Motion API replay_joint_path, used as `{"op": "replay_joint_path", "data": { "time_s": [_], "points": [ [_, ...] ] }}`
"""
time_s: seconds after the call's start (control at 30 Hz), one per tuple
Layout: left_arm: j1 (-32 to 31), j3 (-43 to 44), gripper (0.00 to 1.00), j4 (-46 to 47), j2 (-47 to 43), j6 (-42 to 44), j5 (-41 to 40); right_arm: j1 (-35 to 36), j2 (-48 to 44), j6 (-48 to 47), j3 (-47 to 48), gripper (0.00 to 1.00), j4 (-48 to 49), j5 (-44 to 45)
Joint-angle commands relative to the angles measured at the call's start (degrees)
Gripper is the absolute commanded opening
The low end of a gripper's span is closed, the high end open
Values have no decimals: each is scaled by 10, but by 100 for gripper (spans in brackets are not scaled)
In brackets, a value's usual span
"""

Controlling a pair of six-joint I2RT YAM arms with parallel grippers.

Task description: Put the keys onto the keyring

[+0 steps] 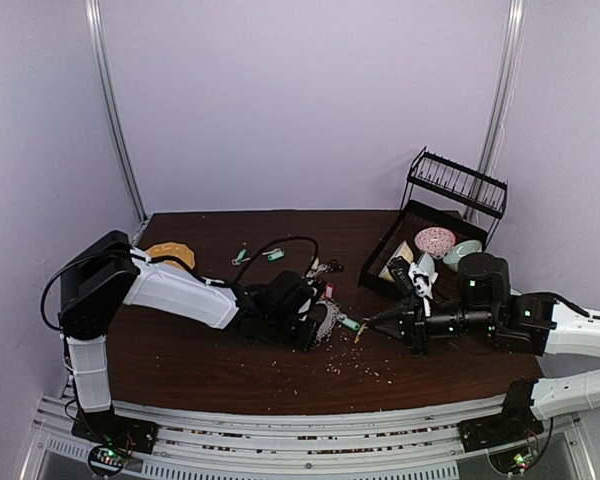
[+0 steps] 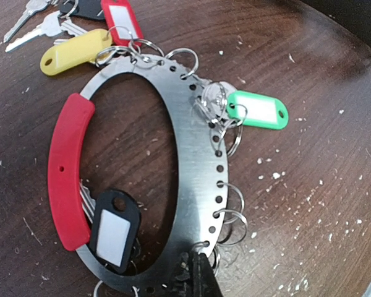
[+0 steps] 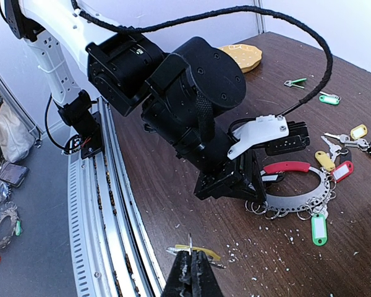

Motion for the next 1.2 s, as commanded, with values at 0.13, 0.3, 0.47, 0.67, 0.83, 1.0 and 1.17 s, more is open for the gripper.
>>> {"op": "replay_joint_path", "data": {
  "time_s": [0.13,0.3,0.47,0.67,0.83,1.0,1.17],
  "points": [
    [-7,11,0,-20,-30,149,-4,-2,-11,1,-5,0,1,9],
    [-13,22,0,-134,-36,338,-120,-2,-10,1,-5,0,2,8],
    [-40,31,0,-192,-28,444,-188,-2,-5,1,-3,0,7,7],
    [-72,81,0,-223,-7,472,-260,-2,2,1,2,0,7,2],
    [-79,105,0,-232,-17,485,-275,-2,0,2,3,0,5,4],
    [-79,85,0,-230,-2,477,-242,-2,-1,3,-2,0,11,4],
    [-92,104,0,-219,13,457,-201,-2,-2,5,-3,0,12,2]
  ]
}}
